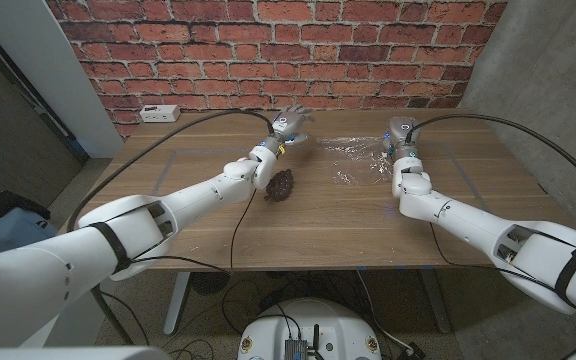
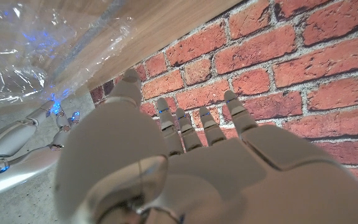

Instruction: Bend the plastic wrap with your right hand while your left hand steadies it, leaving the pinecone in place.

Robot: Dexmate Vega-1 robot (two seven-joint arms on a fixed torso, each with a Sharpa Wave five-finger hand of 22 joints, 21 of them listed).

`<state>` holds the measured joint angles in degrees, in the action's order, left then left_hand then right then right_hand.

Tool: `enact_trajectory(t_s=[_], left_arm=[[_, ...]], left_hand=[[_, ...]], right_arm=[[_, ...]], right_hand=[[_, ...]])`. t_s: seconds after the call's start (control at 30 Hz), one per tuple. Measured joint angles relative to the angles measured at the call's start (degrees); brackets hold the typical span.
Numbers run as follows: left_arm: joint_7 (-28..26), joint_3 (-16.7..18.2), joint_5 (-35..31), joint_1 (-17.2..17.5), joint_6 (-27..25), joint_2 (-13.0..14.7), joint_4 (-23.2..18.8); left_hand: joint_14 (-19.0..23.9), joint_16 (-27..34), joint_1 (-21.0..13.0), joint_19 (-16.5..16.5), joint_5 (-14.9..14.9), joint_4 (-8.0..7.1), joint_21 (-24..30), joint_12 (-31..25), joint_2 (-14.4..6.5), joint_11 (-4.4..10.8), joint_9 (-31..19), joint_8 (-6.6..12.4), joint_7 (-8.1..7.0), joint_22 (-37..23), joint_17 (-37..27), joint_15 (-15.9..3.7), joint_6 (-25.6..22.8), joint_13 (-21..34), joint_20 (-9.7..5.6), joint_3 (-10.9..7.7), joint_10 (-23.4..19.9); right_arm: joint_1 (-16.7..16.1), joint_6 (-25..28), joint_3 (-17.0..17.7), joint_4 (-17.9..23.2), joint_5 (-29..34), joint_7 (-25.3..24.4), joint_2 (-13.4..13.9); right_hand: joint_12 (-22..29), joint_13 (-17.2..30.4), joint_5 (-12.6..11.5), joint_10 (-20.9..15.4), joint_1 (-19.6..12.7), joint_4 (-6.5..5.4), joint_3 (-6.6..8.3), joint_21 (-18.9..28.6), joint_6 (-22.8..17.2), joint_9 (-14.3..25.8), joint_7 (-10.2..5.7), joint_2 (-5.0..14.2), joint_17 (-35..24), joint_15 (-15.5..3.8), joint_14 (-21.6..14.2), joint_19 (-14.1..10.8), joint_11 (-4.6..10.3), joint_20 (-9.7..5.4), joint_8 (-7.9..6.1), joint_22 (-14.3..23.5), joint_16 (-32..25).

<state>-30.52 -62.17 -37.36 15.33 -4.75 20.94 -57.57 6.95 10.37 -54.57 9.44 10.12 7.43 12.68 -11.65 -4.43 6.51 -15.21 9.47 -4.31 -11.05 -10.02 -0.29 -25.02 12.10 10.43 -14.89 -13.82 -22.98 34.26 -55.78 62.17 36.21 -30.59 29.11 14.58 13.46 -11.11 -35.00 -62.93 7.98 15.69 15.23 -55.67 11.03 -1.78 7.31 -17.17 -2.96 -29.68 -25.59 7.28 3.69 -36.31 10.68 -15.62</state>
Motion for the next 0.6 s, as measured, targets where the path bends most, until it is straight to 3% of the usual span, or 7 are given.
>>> enact_trajectory(t_s=[0.13, 0.23, 0.33, 0.43, 0.5, 0.6], left_arm=[[2.25, 0.59, 1.25, 0.81, 0.23, 1.22, -2.26], [3.74, 2.83, 2.67, 2.89, 1.44, 3.69, -6.41], [4.7, 3.75, 3.43, 3.82, 2.55, 4.53, -8.19], [5.62, 4.87, 4.0, 4.88, 3.72, 5.52, -9.97], [5.93, 5.33, 4.19, 5.21, 4.29, 5.77, -10.58], [6.38, 5.76, 4.39, 5.54, 5.03, 5.96, -11.06]], left_hand=[[-1.68, 0.0, 2.66, -2.44, 0.0, -0.66, -0.61, 0.23, -0.84, -1.5, 1.58, 0.0, 2.32, -0.29, -0.28, 0.85, 6.92, 0.04, 0.43, 0.6, 2.11], [-2.34, 0.0, 3.49, -3.23, 0.0, -1.2, -0.83, 0.23, -1.22, -2.12, 2.03, 0.0, 2.69, -0.3, -0.29, 0.91, 7.86, 0.04, 0.61, 0.53, 2.73], [-2.34, 0.0, 3.75, -3.23, 0.0, -1.37, -0.83, 0.23, -1.48, -2.12, 2.19, 0.5, 2.69, -0.29, -0.28, 0.91, 7.86, 0.03, 0.61, 0.7, 2.73], [-2.34, 0.0, 4.35, -3.23, 0.0, -1.67, -0.83, 0.23, -1.63, -2.12, 2.45, 0.74, 2.43, -0.29, -0.28, 0.91, 7.61, 0.03, 0.61, 0.54, 2.73], [-2.34, 0.0, 4.35, -3.23, 0.0, -1.67, -0.83, 0.23, -1.63, -2.12, 2.45, 0.74, 2.36, -0.29, -0.28, 0.91, 7.53, 0.03, 0.61, 0.54, 2.73], [-2.36, 0.0, 4.65, -3.22, 0.0, -1.67, -0.83, 0.23, -1.93, -2.12, 2.71, 0.74, 2.58, -0.29, -0.28, 0.92, 7.75, 0.03, 0.61, 0.54, 2.73]], right_arm=[[1.05, -0.05, -0.89, -1.75, 0.06, 0.5, -0.71], [1.81, -0.05, -1.69, -2.96, 0.07, 1.58, -1.24], [2.36, 0.55, -2.45, -3.55, 0.23, 2.44, -1.53], [2.98, 2.05, -3.42, -3.62, 0.66, 3.98, -1.55], [3.19, 2.85, -3.96, -3.27, 0.9, 4.99, -1.37], [3.5, 4.87, -4.76, -1.57, 1.42, 7.64, -0.48]], right_hand=[[0.0, 0.0, 0.05, -0.32, 0.0, 0.07, 0.07, 0.0, 0.0, 0.0, 0.0, 0.0, 0.0, 0.0, 0.0, 0.0, 0.32, 0.0, 0.03, 0.0, 0.0], [-0.45, 0.19, 0.09, 0.05, 0.0, 0.33, 0.99, -0.21, 1.9, 0.23, -1.83, 0.0, 0.0, 0.0, 0.0, 0.0, 0.44, 0.0, 1.27, 0.0, 0.28], [-1.53, 0.51, -0.03, 2.2, 0.53, 0.49, 2.38, -0.3, 10.08, -0.23, -3.58, 0.42, 0.0, 0.14, 0.14, 0.0, 0.32, 0.0, 5.72, 0.0, 1.19], [-2.44, 0.74, -0.03, 4.96, 1.53, 0.95, 2.84, -0.92, 18.79, -0.38, -5.97, -0.92, 0.01, 0.26, 1.45, 0.0, 0.47, 0.0, 10.93, 0.0, 1.95], [-3.12, 0.8, -0.37, 7.96, 2.4, 0.93, 2.82, -1.4, 24.28, -0.38, -6.68, -2.57, -0.02, 0.28, 3.46, 0.55, 0.34, 0.55, 14.35, 0.0, 2.8], [-3.51, 1.06, -1.03, 11.68, 4.53, -0.32, 2.13, -2.16, 29.04, -0.38, -7.01, -4.42, -0.54, 0.4, 6.07, 1.88, 0.08, 1.04, 17.84, 0.0, 3.37]])
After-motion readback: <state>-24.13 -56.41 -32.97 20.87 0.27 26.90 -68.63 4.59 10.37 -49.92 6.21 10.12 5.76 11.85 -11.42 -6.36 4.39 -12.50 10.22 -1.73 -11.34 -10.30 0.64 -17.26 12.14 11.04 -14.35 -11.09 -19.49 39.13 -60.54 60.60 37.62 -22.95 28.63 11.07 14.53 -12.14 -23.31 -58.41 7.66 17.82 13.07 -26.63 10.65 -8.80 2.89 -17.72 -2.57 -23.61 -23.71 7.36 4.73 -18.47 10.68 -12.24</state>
